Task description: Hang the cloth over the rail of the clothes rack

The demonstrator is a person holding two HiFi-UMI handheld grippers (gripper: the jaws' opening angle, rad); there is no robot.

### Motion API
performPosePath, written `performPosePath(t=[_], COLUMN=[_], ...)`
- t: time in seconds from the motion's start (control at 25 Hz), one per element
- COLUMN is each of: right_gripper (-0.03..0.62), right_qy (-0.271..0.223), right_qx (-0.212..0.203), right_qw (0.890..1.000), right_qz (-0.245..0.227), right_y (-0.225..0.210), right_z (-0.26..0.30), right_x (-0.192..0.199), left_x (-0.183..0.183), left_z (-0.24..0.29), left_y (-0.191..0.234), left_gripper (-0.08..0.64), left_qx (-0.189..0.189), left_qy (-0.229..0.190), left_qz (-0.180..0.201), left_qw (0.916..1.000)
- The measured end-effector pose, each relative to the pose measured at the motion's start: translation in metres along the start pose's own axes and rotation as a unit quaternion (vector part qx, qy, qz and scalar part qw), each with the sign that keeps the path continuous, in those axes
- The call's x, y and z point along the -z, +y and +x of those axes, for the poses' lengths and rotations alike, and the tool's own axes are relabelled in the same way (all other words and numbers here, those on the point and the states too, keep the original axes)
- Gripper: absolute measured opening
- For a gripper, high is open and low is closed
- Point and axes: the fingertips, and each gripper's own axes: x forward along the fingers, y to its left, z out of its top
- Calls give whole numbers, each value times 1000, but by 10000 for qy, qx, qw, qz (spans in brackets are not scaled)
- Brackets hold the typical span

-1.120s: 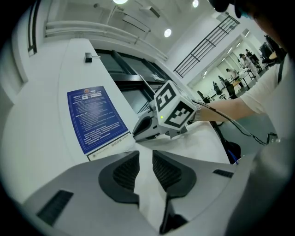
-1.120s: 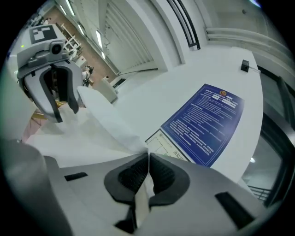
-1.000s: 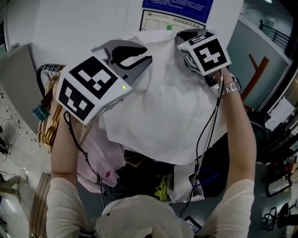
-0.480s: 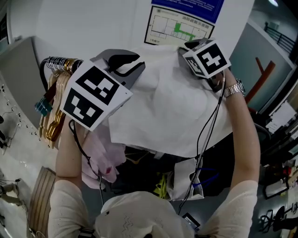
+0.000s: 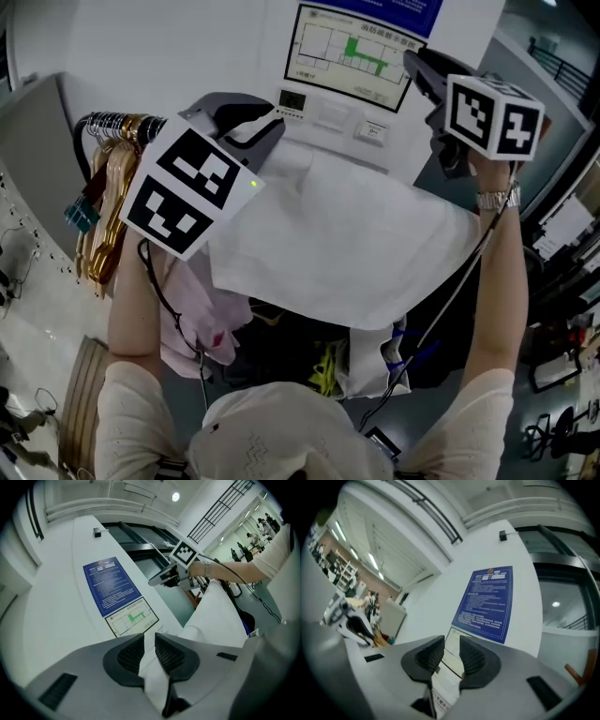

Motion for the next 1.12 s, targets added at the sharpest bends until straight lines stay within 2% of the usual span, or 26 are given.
performPosePath(t=[0.12,0.2,0.24,0.36,0.44,0.56,0.68,0.84,0.88,1.04,1.12], right_gripper=[107,107,107,107,107,107,107,107,107,107,107], right_qy=[-689,-821,-839,-927,-906,-754,-862,-816,-790,-817,-866], right_qx=[-256,-338,-342,-169,-25,311,532,530,610,1232,1581], right_qw=[9965,9943,9939,9954,9959,9965,9946,9953,9950,9890,9836], right_qz=[391,593,630,150,11,167,217,16,-9,-13,71], right_y=[20,42,55,92,103,104,108,110,106,96,92], right_z=[-59,-98,-114,-148,-159,-164,-175,-189,-189,-203,-216], right_x=[-45,-49,-43,-16,9,46,66,76,79,102,115], left_x=[-2,-3,-4,-9,-13,-16,-19,-17,-12,16,30], left_z=[-2,-5,-7,-13,-15,-21,-33,-50,-54,-69,-71], left_y=[3,5,7,14,17,20,12,-21,-23,-23,-30], left_gripper=[75,75,75,75,75,75,75,75,75,75,75], left_qx=[-68,-129,-168,-283,-287,-412,-597,-430,-596,-1811,-2020], left_qy=[-140,-260,-339,-679,-845,-937,-1039,-1382,-1430,-1425,-1381], left_qz=[-80,-165,-239,-643,-854,-812,-683,-911,-1042,-1448,-1614], left_qw=[9998,9994,9990,9952,9923,9914,9904,9853,9824,9623,9561])
